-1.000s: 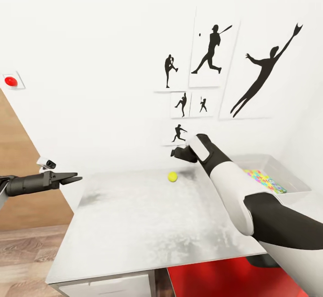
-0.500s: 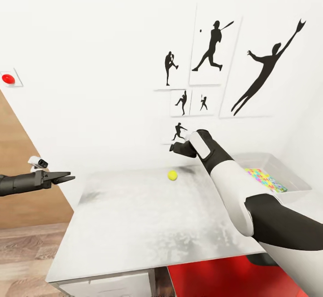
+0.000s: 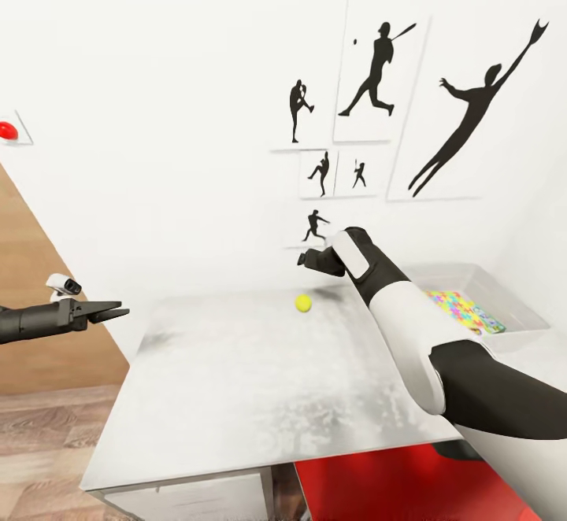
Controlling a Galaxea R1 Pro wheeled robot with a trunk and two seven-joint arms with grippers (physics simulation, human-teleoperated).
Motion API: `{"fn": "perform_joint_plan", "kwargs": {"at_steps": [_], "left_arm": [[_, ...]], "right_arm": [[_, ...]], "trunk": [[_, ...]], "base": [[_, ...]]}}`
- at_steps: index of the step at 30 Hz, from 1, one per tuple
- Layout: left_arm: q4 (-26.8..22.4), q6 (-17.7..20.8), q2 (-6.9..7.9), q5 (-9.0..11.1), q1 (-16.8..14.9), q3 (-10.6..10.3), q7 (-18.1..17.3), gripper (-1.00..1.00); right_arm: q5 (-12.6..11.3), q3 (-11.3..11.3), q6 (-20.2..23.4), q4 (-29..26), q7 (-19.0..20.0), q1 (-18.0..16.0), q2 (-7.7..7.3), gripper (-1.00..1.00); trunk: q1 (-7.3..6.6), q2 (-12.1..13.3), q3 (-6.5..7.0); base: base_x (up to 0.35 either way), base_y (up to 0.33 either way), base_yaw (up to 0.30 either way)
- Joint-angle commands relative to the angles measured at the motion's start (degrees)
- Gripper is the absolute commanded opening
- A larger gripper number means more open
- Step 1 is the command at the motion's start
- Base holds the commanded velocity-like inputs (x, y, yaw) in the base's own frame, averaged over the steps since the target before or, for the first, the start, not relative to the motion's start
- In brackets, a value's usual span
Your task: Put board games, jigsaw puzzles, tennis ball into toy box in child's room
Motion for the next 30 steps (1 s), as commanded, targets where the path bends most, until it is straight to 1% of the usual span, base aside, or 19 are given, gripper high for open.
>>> {"fn": "perform_joint_plan", "kwargs": {"at_steps": [1, 30], "left_arm": [[0.0, 0.6, 0.03, 0.1, 0.0, -0.1, -0.2, 1.0], [0.0, 0.6, -0.03, 0.0, 0.0, -0.1, -0.2, 1.0]], "right_arm": [[-0.5, 0.2, 0.1, 0.0, -0.5, -0.1, 0.0, 1.0], [-0.3, 0.2, -0.3, -0.3, -0.6, 0.1, 0.0, 1.0]], "trunk": [[0.03, -0.1, -0.22], [0.03, -0.1, -2.97]], "base": [[0.0, 0.0, 0.0], [0.0, 0.0, 0.0]]}}
